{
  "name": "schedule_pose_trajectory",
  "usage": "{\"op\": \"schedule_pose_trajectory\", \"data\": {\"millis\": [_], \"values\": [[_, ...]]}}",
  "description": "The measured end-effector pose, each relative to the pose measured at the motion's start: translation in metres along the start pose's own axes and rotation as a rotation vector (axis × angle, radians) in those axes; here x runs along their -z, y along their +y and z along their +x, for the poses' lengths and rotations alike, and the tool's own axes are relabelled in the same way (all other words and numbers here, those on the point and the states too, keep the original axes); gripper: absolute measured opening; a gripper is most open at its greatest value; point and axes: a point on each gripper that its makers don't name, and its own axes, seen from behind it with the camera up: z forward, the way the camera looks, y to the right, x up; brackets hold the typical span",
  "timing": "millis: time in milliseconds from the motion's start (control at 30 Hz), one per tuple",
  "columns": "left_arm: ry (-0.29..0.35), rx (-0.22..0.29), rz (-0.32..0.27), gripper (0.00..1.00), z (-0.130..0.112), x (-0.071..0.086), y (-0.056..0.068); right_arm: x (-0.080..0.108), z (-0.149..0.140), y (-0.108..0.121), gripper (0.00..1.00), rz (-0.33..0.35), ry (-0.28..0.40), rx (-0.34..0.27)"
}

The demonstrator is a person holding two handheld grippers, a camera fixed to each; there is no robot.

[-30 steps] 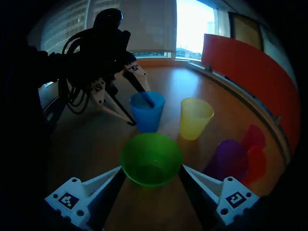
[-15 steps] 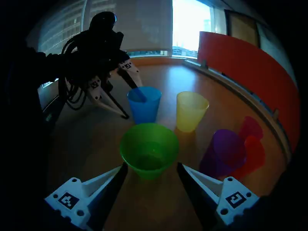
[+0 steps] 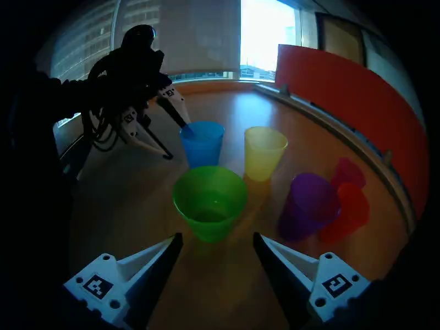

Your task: Pour water

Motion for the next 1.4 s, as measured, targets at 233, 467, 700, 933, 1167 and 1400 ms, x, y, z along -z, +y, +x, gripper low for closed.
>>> {"op": "schedule_pose_trajectory", "data": {"millis": [233,467,700,933,1167,1400], "values": [[0.003,0.017,0.031,0.86,-0.005,0.013,-0.005,0.011,-0.005,0.002,0.99,-0.022,-0.002,-0.005],[0.004,0.03,0.067,0.86,-0.011,0.024,-0.01,0.023,-0.012,0.006,0.99,-0.047,-0.01,-0.021],[0.008,0.045,0.098,0.86,-0.016,0.032,-0.017,0.028,-0.014,0.011,0.99,-0.065,-0.011,-0.05],[0.004,0.05,0.129,0.86,-0.022,0.038,-0.024,0.033,-0.018,0.015,0.99,-0.087,-0.023,-0.049],[0.015,0.091,0.173,0.86,-0.026,0.046,-0.036,0.041,-0.02,0.026,0.99,-0.141,-0.015,-0.081],[0.024,0.125,0.214,0.86,-0.033,0.05,-0.044,0.051,-0.019,0.034,0.99,-0.189,0.005,-0.116]]}}
